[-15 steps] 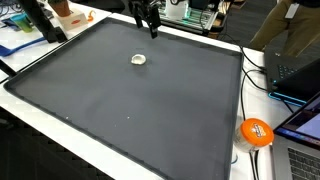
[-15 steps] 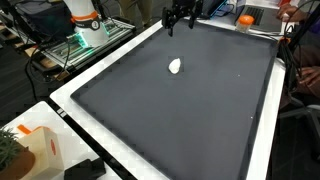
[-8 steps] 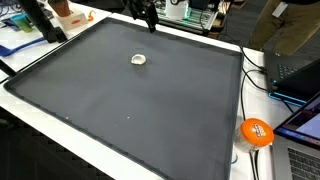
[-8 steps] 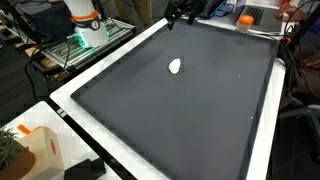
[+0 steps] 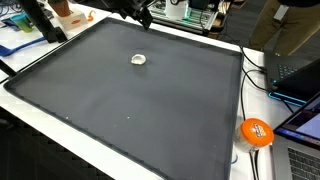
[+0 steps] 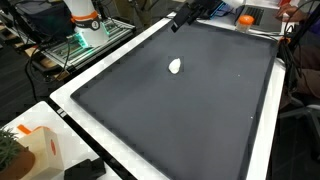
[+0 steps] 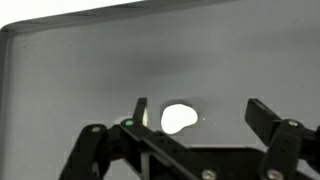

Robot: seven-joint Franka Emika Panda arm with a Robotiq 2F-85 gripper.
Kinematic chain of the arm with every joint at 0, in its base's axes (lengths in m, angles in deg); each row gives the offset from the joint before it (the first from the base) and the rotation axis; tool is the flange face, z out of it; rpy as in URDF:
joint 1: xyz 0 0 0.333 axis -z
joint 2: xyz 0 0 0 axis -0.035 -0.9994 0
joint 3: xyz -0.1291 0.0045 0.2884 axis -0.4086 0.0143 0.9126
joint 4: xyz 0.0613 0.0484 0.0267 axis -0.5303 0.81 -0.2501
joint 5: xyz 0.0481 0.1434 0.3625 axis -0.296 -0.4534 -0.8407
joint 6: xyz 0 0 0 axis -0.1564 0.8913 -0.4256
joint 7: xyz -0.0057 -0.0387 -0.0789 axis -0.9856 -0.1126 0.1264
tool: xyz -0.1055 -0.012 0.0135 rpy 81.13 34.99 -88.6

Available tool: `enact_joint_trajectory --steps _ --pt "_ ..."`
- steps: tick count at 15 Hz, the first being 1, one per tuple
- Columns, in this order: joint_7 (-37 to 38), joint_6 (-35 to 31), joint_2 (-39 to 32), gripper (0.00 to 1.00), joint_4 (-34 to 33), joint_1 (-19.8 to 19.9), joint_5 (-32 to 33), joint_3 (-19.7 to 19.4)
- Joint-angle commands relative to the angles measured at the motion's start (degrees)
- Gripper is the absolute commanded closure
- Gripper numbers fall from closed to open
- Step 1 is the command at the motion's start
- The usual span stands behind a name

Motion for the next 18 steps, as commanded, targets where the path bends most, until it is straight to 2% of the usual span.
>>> enact_joint_trajectory --steps 1,9,14,18 --pt "-0.64 0.51 -0.9 0.0 -1.19 -0.3 -0.23 -0.55" --pt "1.32 2.25 -9.74 0.0 -8.61 0.25 -0.51 -2.5" --pt "1.6 4.81 -15.82 0.0 -15.51 0.89 -2.49 -2.52" --pt "4.89 5.42 -19.8 0.0 -20.07 1.55 -4.81 -2.94"
